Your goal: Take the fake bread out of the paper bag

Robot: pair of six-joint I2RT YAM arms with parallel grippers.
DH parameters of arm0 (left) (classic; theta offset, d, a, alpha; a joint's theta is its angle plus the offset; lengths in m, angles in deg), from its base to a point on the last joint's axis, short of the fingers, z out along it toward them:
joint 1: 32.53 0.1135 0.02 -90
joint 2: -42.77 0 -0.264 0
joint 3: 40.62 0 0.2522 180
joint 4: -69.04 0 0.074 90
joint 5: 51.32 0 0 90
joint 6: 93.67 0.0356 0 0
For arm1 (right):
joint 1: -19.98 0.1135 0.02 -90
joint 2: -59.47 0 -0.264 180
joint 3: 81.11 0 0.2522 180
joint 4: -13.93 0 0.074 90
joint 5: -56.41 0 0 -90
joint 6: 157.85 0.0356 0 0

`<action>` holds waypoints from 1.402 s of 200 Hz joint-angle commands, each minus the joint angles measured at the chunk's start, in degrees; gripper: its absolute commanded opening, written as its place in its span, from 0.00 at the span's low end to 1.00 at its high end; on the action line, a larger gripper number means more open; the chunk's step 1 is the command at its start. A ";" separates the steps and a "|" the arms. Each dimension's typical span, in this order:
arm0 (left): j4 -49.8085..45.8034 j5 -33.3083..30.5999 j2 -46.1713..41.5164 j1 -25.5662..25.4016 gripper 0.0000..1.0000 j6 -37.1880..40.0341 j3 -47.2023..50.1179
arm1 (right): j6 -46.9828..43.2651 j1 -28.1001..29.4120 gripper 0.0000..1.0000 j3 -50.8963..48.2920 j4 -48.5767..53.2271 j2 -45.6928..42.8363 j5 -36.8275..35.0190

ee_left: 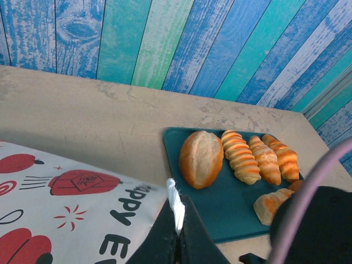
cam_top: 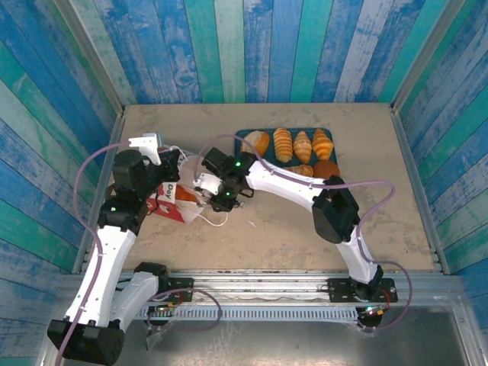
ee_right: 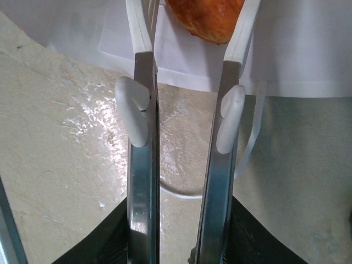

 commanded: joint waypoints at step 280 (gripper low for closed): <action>3.40 -0.32 1.08 -0.03 0.00 -1.36 -1.33 | 1.37 -0.19 0.27 -16.44 -5.07 -20.93 -4.43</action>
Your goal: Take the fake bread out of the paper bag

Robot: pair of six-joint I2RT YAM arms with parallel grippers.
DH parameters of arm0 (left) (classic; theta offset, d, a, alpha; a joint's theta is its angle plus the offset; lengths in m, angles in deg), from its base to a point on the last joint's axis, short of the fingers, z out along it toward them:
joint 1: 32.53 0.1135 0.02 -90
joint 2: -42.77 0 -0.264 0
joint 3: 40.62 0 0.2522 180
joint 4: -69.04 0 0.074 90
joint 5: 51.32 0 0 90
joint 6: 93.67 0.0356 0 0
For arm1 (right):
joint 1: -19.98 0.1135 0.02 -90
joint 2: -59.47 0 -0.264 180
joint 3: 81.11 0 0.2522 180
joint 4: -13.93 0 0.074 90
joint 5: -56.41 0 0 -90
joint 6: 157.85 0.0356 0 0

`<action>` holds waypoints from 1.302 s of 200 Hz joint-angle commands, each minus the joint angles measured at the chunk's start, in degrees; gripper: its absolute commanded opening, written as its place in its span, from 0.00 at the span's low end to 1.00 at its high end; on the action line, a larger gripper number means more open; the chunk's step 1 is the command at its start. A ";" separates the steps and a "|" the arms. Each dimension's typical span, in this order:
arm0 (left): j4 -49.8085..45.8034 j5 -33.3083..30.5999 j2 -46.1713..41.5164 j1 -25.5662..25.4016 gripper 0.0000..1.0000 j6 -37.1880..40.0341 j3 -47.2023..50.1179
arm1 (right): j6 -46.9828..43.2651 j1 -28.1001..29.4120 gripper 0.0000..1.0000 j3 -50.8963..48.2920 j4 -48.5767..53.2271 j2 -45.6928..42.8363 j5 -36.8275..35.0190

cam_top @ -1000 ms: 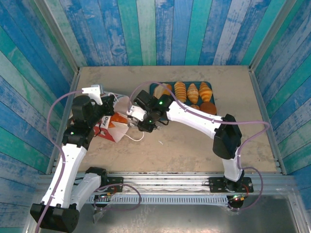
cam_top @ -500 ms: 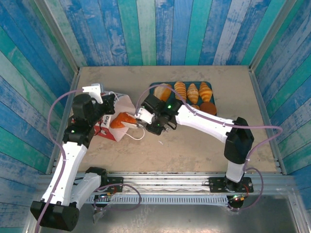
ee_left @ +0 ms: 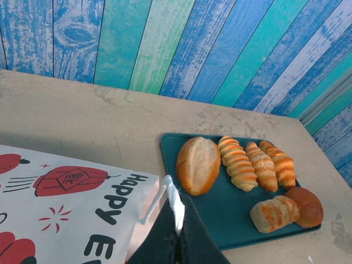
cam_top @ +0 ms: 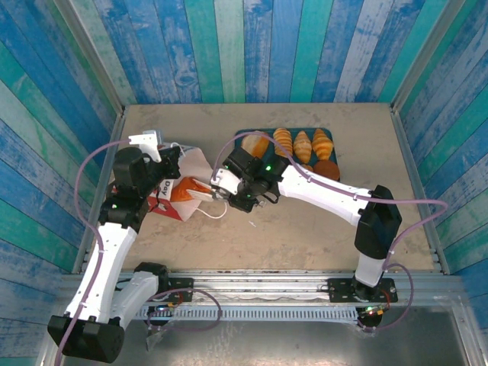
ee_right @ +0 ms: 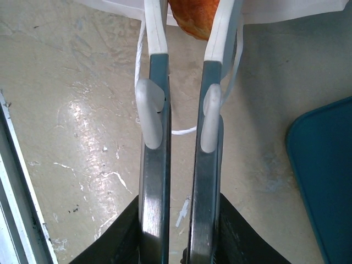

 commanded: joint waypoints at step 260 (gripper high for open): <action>0.75 -8.56 -1.90 -0.03 0.00 -1.89 -0.53 | 3.99 -17.00 0.28 -26.77 0.39 -27.22 -6.02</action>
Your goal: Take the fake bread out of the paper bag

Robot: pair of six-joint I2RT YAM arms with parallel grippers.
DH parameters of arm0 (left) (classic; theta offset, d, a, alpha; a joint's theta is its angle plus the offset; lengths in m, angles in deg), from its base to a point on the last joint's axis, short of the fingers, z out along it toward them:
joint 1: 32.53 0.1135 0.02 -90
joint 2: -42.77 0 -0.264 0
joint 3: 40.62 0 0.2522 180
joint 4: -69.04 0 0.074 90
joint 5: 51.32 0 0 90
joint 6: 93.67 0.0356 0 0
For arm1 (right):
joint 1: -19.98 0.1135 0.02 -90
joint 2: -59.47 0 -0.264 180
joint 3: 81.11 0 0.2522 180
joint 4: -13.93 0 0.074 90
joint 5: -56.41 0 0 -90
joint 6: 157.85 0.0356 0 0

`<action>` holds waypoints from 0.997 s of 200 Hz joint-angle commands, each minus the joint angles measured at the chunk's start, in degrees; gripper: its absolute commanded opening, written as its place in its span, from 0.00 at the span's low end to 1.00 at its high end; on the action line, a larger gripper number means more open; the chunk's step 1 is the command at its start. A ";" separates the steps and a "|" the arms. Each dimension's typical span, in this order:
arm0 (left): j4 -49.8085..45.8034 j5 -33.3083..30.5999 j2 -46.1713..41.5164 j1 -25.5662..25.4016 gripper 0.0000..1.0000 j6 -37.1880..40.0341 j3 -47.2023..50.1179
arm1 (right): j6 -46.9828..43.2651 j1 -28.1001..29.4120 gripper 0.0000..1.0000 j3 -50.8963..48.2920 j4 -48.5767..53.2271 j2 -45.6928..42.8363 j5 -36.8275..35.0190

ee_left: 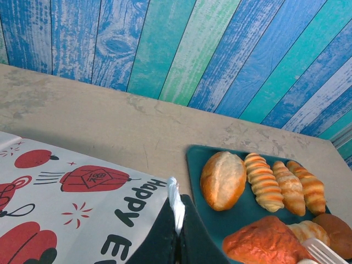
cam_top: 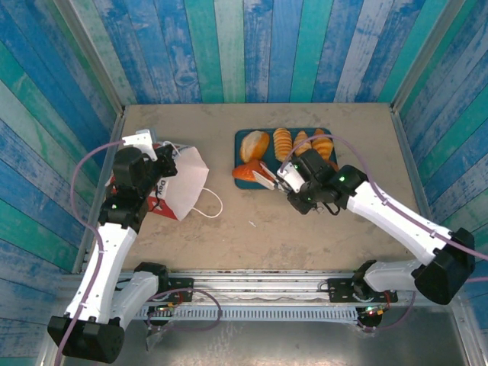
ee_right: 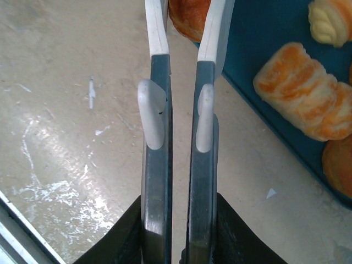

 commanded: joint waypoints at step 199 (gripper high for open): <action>1.68 -0.75 -1.95 -0.03 0.00 0.49 0.89 | -5.80 -2.35 0.38 3.53 -1.37 12.95 -10.22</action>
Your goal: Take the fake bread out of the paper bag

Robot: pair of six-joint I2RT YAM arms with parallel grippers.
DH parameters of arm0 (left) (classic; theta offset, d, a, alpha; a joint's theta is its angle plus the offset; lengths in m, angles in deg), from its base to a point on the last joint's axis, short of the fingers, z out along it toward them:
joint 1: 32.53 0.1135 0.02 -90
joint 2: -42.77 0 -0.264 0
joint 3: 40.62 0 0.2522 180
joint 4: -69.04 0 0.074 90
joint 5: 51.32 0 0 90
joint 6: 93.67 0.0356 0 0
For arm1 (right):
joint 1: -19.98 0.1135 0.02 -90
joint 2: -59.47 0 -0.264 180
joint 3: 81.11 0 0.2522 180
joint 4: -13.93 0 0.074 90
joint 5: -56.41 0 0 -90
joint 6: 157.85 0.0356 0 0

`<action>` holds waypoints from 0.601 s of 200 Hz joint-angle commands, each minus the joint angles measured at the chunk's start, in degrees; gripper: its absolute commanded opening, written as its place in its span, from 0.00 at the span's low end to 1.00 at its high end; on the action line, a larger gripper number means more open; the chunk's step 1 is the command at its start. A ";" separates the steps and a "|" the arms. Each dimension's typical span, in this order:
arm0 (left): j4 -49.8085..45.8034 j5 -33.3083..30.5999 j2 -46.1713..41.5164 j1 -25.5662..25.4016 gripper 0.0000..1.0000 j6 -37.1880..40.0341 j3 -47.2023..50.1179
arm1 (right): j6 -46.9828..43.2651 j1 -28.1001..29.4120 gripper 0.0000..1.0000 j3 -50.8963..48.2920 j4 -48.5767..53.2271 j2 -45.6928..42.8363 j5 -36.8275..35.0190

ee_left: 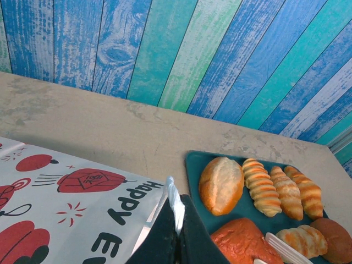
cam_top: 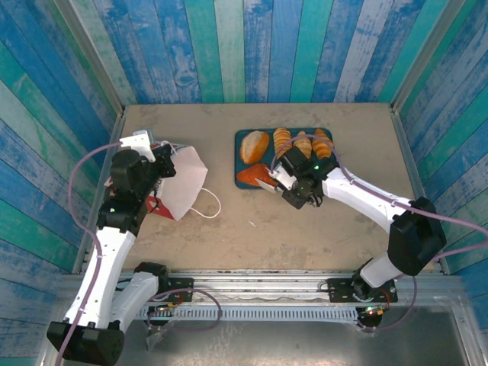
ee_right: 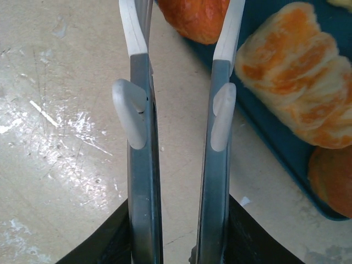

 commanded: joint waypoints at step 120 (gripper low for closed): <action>2.25 0.61 0.08 -0.03 0.00 0.25 0.72 | -5.22 -0.33 0.37 2.13 2.36 0.37 2.76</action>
